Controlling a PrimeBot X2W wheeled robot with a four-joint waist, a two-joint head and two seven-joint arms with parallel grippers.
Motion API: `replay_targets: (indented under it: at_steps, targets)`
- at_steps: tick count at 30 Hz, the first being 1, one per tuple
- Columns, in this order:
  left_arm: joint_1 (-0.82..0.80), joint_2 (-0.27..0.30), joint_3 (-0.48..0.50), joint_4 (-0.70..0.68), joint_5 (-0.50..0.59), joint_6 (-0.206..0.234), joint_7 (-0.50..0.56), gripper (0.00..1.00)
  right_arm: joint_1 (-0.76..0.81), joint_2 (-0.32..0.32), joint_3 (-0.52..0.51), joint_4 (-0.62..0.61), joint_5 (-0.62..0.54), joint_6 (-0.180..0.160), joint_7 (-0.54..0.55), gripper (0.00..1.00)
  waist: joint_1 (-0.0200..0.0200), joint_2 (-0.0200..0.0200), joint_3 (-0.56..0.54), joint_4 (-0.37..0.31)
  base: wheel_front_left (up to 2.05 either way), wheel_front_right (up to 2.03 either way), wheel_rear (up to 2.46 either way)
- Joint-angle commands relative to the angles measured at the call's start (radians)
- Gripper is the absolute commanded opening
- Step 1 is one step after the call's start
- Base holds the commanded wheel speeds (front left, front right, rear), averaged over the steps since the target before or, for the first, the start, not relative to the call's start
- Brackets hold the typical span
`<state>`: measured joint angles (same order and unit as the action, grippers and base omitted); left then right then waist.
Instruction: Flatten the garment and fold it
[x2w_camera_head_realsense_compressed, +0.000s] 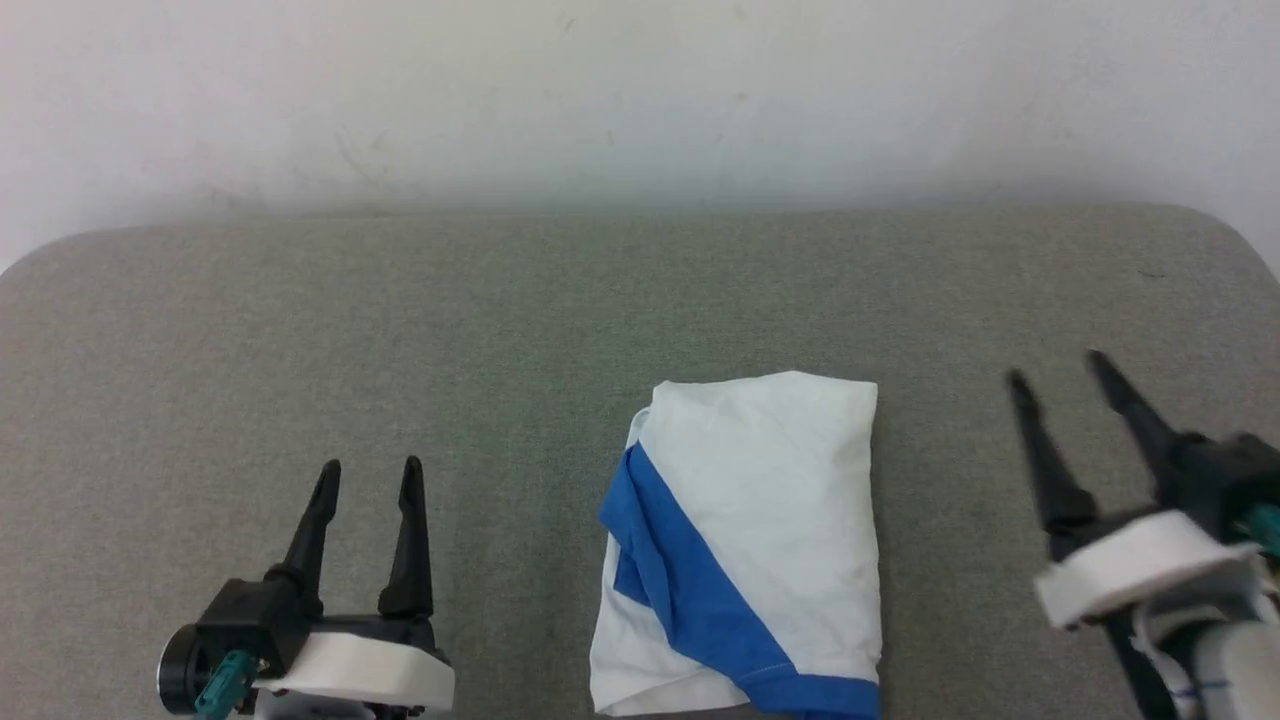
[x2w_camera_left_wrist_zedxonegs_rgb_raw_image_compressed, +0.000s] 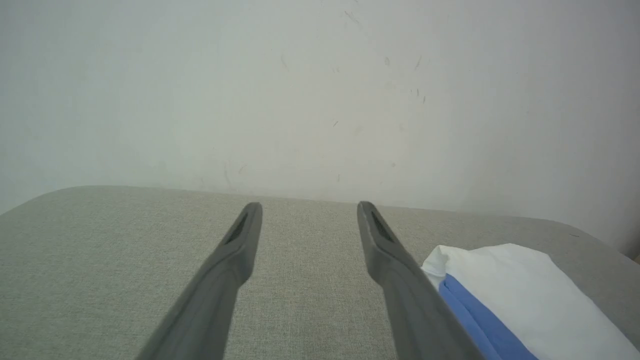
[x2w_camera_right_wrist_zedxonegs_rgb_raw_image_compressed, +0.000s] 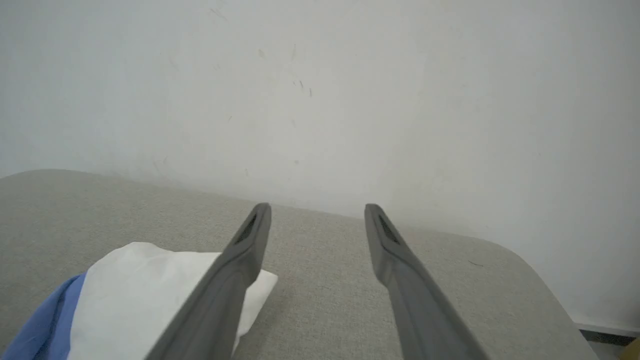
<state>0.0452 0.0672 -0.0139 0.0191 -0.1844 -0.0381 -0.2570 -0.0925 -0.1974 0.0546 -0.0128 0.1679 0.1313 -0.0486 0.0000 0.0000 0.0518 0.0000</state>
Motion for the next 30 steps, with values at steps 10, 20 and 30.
replay_targets:
  at_steps: [10,20,30]
  targets:
    - [0.015,-0.003,0.034,0.001,0.008,0.011,-0.005,1.0,0.147,0.093,-0.398,-0.03,0.143,-0.001,0.111,1.0,0.0,0.0,-0.005,-0.017,0.0,0.0,0.0]
    - [0.002,-0.006,0.044,0.012,0.01,0.005,-0.005,1.0,0.057,0.126,-0.412,0.256,0.656,-0.001,0.629,1.0,0.0,0.0,0.003,0.015,0.0,0.0,0.0]
    - [-0.011,-0.012,0.023,0.025,0.004,0.003,-0.005,1.0,-0.09,0.147,-0.211,0.491,0.931,-0.001,0.796,1.0,0.0,0.0,0.005,0.07,0.0,0.0,0.0]
